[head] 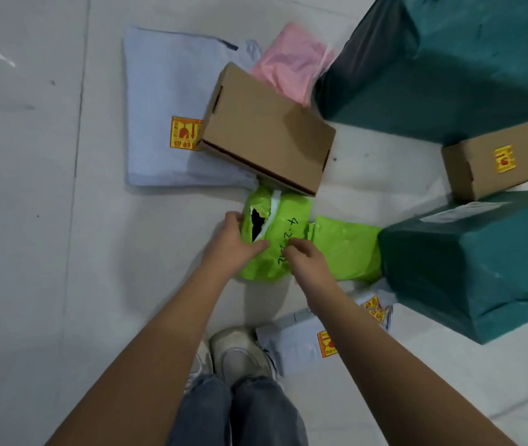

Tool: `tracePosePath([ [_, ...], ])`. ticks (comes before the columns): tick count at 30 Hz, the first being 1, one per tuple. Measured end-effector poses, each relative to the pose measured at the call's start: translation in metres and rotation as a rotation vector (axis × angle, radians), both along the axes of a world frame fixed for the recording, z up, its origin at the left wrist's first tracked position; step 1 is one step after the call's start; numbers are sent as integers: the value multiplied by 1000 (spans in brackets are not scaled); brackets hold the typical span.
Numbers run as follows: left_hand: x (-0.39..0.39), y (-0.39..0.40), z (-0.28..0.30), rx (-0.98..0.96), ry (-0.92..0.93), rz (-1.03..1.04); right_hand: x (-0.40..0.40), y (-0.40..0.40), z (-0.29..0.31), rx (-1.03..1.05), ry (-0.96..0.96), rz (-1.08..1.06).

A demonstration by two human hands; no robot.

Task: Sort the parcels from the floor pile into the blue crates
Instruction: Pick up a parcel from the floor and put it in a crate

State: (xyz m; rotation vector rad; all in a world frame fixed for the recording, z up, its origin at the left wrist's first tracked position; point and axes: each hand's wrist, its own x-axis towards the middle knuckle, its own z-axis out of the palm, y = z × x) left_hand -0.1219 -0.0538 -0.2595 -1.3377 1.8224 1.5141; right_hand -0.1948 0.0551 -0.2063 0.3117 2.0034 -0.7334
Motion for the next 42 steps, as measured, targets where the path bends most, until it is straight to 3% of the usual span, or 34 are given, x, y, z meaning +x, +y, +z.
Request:
tracePosePath([
  [4,3,23,17,208,86,51,5,13,8,-29,-111,-206],
  [7,12,37,64,22,86,-80,8,26,43,-53,-280,-246],
  [10,22,46,128,-244,81,-256,15,22,95,-255,-354,-224],
  [12,25,51,177,-222,139,-338,20,12,134,-341,-316,-265],
  [14,27,53,228,-216,201,-371,21,3,171,-358,-260,-450],
  [16,33,41,275,-326,250,-262,18,-3,206,-441,-269,-622],
  [18,41,20,314,-399,224,80,15,-12,243,-567,-323,-662],
  [19,44,7,332,-321,200,316,14,-20,263,-615,-351,-654],
  [21,49,-15,364,46,225,717,16,-36,300,-700,-407,-598],
  [22,52,-23,377,197,278,812,20,-43,316,-736,-436,-552],
  [24,61,-33,395,278,367,862,29,-58,346,-781,-501,-441],
  [27,75,-49,419,263,451,1000,40,-82,377,-804,-507,-314],
  [33,126,-84,473,245,624,1313,75,-132,427,-758,-278,-89],
  [38,187,-114,537,306,725,1319,134,-171,477,-781,-158,95],
  [42,258,-147,602,24,691,1192,158,-203,534,-818,-152,345],
])
